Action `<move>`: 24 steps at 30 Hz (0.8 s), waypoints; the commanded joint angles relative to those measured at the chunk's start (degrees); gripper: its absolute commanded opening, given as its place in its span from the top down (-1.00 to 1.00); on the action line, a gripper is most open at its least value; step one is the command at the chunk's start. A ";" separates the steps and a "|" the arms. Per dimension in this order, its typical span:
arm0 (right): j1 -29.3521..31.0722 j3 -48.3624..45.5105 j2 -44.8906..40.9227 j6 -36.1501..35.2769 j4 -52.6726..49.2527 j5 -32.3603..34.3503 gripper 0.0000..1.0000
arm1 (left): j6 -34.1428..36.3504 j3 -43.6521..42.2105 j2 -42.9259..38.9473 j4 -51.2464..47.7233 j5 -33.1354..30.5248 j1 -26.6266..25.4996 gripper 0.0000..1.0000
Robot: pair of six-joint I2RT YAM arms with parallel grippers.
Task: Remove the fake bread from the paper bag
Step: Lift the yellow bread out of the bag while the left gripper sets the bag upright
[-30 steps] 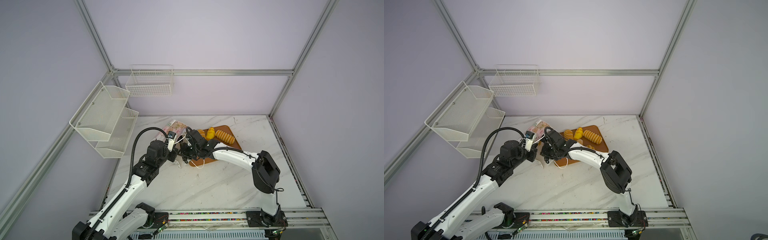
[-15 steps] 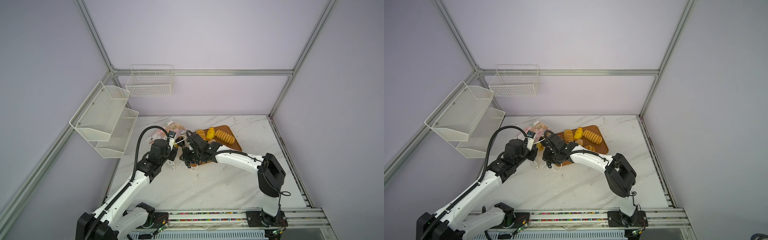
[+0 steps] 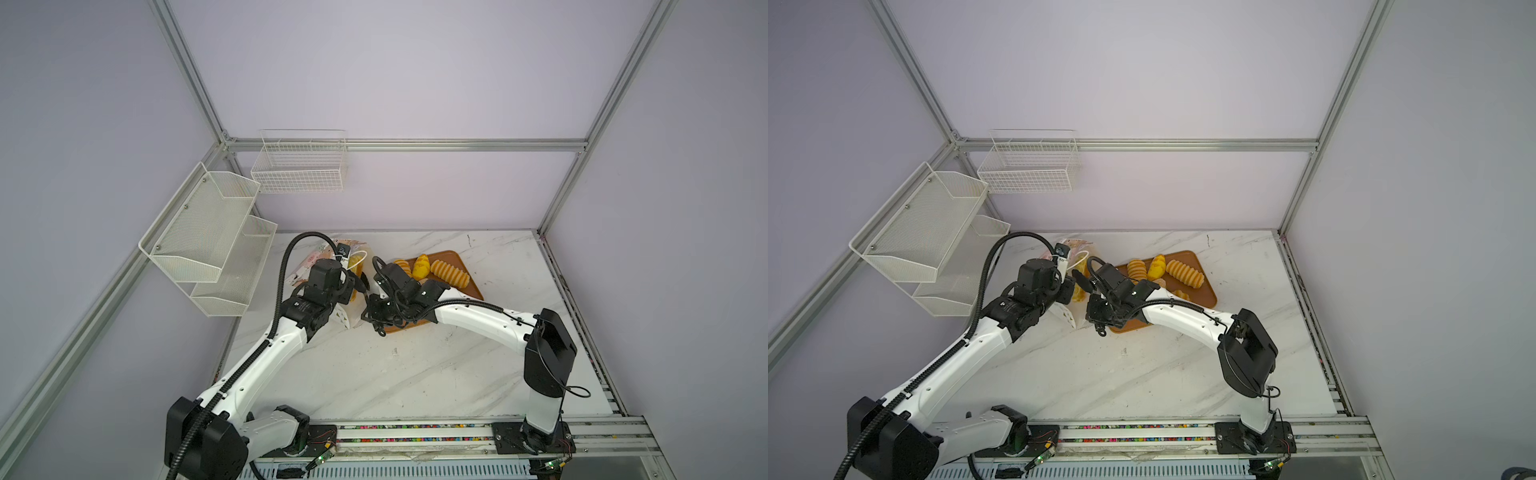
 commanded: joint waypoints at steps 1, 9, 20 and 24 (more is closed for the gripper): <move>0.65 3.69 -3.62 -3.91 -1.39 1.05 1.00 | -1.49 10.24 1.65 -3.04 0.46 1.63 1.00; 0.61 1.44 -11.28 -4.71 2.03 4.48 1.00 | -3.92 17.84 4.57 -7.57 8.69 7.47 1.00; -0.70 1.42 -15.23 -4.98 9.49 11.15 1.00 | -6.71 25.89 8.88 -12.56 19.64 15.81 1.00; -2.47 0.42 -17.25 -5.57 18.07 9.42 1.00 | -9.16 28.36 11.23 -13.93 25.66 21.23 1.00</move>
